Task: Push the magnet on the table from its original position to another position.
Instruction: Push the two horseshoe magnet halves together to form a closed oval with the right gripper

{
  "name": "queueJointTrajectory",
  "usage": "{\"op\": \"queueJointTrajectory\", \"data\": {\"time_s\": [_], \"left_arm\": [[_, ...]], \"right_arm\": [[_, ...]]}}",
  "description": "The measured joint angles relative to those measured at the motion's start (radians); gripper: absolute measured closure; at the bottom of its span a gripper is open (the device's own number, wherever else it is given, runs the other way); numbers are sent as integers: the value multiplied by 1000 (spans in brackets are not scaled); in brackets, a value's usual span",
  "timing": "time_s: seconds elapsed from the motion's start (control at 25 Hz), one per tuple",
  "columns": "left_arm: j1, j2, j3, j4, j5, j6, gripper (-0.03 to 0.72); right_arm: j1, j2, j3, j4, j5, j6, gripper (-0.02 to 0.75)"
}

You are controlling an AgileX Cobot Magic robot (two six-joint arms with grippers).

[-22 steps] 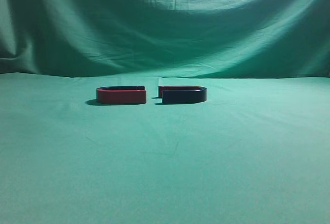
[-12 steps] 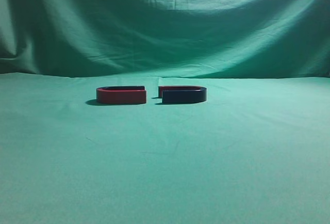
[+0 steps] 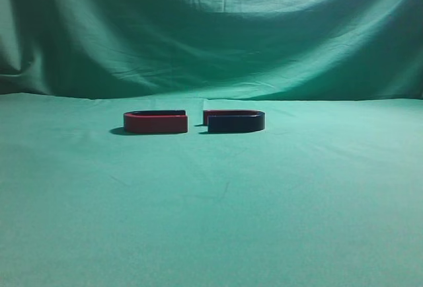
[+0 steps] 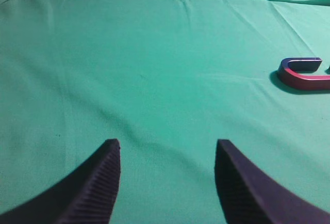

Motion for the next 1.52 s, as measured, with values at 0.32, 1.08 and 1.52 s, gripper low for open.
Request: {"op": "queueJointTrajectory", "data": {"time_s": [0.32,1.08,1.52], "left_arm": [[0,0,0,0,0,0,289],[0,0,0,0,0,0,289],[0,0,0,0,0,0,289]], "right_arm": [[0,0,4,58,-488,66,738],[0,797,-591,46,235,78,738],[37,1162,-857,145,366,-54,738]]}}
